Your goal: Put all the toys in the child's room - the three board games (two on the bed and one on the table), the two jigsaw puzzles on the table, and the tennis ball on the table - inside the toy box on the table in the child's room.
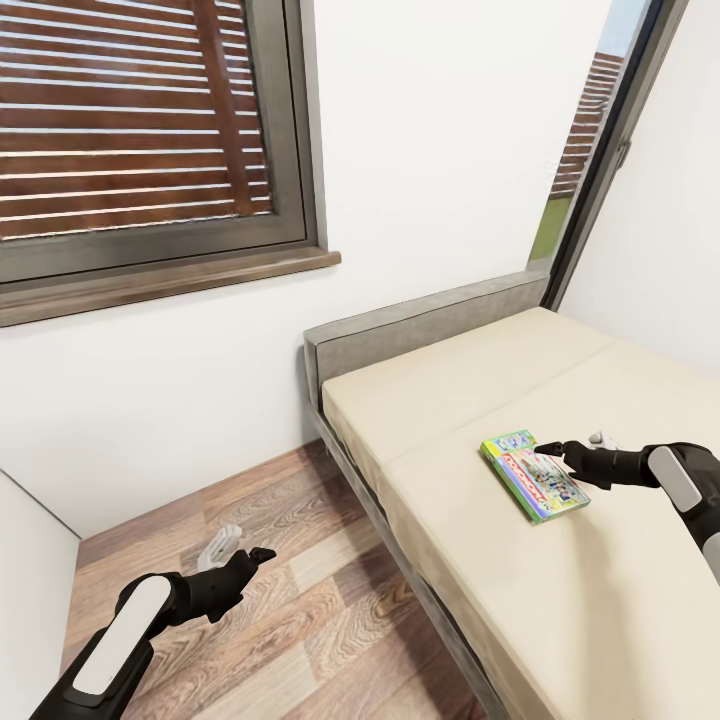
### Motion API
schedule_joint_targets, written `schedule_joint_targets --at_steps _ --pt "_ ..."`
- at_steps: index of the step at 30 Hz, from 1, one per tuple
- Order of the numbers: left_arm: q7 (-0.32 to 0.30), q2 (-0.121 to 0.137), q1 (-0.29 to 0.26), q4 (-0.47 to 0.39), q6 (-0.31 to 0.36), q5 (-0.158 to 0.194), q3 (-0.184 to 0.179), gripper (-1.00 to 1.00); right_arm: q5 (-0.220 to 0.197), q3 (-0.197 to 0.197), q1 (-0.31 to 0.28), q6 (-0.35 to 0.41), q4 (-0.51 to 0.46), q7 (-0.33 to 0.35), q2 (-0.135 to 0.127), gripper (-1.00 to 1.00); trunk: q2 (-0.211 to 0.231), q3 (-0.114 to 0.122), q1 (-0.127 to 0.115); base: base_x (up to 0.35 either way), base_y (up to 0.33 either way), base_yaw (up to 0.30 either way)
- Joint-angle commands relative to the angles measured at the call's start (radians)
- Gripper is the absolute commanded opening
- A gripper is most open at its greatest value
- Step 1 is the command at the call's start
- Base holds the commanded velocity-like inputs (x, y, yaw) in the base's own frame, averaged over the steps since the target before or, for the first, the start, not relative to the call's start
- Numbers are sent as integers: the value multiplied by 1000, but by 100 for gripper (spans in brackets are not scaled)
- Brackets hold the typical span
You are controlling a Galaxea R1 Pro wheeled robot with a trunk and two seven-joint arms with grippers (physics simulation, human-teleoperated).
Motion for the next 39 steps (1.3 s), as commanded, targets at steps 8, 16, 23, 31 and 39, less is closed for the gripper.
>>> schedule_joint_targets --at_steps 8,16,23,31,39 --pt "10 1 -1 -1 -1 11 -2 100 6 -3 -1 4 2 6 0 100 0 0 0 0 0 69" --pt "11 0 -1 0 -9 9 -3 100 6 -4 -1 5 2 6 0 100 0 2 0 0 0 209" --pt "12 -10 0 5 -13 7 -4 100 5 -3 -1 5 2 6 0 100 0 5 0 0 0 252" --pt "11 -25 2 14 -15 -39 -3 100 4 -3 0 5 1 7 0 100 0 7 0 0 0 154" --pt "10 -48 4 18 -17 -98 -2 100 4 -2 1 5 -1 7 0 100 0 7 0 0 0 45"
